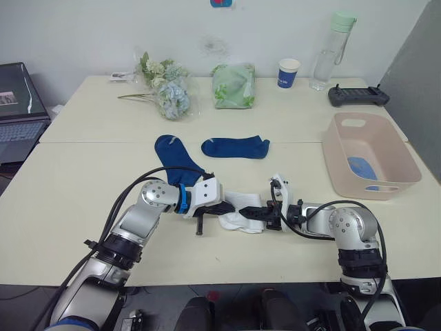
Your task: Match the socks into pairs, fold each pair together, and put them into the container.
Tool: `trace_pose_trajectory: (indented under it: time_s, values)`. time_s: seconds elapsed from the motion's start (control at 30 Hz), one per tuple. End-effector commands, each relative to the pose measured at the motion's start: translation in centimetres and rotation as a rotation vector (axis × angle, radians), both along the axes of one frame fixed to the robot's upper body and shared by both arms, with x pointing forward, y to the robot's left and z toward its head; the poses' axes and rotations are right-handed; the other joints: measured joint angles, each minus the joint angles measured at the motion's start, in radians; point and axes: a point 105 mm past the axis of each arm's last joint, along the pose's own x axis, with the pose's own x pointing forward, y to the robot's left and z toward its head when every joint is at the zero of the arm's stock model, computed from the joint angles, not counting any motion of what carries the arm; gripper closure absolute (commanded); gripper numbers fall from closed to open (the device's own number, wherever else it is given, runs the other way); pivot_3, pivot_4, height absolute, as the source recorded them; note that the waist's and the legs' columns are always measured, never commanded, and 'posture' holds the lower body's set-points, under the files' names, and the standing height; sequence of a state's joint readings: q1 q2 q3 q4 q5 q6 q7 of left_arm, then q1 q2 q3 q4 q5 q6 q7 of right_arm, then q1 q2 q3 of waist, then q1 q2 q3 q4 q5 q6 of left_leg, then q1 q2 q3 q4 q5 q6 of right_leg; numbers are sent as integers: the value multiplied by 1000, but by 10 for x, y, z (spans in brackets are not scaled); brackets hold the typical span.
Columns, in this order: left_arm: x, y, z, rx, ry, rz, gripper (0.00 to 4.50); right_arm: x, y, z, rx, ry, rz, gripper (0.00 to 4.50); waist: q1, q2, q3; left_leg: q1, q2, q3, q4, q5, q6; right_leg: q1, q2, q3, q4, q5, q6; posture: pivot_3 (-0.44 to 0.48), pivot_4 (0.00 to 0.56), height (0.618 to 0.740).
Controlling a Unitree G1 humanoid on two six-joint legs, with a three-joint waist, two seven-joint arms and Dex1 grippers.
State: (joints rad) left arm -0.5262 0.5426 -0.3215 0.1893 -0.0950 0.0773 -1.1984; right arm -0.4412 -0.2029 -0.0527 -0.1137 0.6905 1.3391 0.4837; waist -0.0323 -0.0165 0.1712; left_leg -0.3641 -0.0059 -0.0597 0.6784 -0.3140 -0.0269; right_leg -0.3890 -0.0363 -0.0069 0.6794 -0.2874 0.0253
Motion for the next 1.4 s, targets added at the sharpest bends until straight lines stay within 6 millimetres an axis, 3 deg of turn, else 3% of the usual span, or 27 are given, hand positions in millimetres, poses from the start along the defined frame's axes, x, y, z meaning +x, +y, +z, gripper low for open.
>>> trace_pose_trajectory:
  time_s: [0.03, 0.07, 0.23, 0.33, 0.53, 0.63, 0.77, 0.87, 0.97, 1.13, 1.23, 1.4]
  values:
    - [0, -5, 23, -95, 4, -26, 4500, -2, -4, 0, 4, -10, -7, 4464, 1, 0, 0, 0, 0, 0, 0, 0, 0, 0, 0, 0, 0, 0, 0, 0, 150, 740]
    - [0, -4, 31, -123, 22, -27, 4500, -1, -8, 7, 10, -37, -13, 4464, 1, 0, 0, 0, 0, 0, 0, 0, 0, 0, 0, 0, 0, 0, 0, 0, 150, 740]
    - [-1, 1, 87, -286, 97, -3, 3047, 9, -49, 60, -27, -253, -101, 4500, 5, 0, 2, -4, -2, -2, 1, 0, 0, -2, 0, -1, -1, 0, 0, 0, 150, 740]
    - [0, 0, 109, -326, 65, 5, 2090, 17, -74, 91, -76, -371, -167, 4500, 4, 1, 2, -4, -2, -1, 1, 0, 0, -1, 0, -1, -1, 0, 0, 0, 150, 740]
    - [3, -37, 153, -499, -43, -25, 141, 38, -135, 164, -371, -711, -322, 4500, 6, 1, 3, -4, -2, -1, 0, 0, 0, -1, 0, -1, -2, 0, 0, 0, 150, 740]
    - [1, -62, 168, -579, -69, -58, 64, 47, -176, 195, -648, -899, -412, 4500, 11, 0, 4, -4, -3, 0, 1, 0, 0, 0, 0, -1, -3, 0, 0, 0, 150, 740]
    - [5, -85, 177, -631, -106, -63, 64, 55, -224, 213, -1047, -1072, -409, 4500, 9, 0, 4, -4, -3, 3, 0, 0, 0, 0, 0, 0, -6, 0, 0, 0, 150, 740]
    - [9, -99, 182, -658, -132, -51, 64, 61, -249, 209, -1309, -1126, -300, 4500, 6, 0, 4, -3, -2, 6, 0, 0, 0, 0, -2, 1, -6, 0, 0, 0, 150, 740]
    - [12, -112, 184, -664, -134, -48, 64, 70, -264, 191, -1482, -1128, -159, 4500, 2, -1, 5, -1, -2, 8, 0, 0, 0, 0, -2, 3, -4, 0, 0, 0, 150, 740]
    - [8, -121, 186, -675, -136, -69, 64, 85, -270, 160, -1569, -1090, 16, 4500, -1, -1, 5, 1, -1, 11, 0, 3, -5, -1, -1, 11, -2, 0, 0, 0, 150, 740]
    - [7, -120, 183, -676, -131, -64, 64, 91, -268, 138, -1531, -1033, 65, 4500, 1, -1, 5, 1, -1, 11, 1, 3, -5, -2, -1, 12, -1, 0, 0, 0, 150, 740]
    - [4, -114, 174, -653, -118, -54, 64, 88, -276, 110, -1557, -941, 190, 4500, 5, 0, 5, 0, -2, 12, 1, 3, -5, -2, -2, 12, -2, 0, 0, 0, 150, 740]
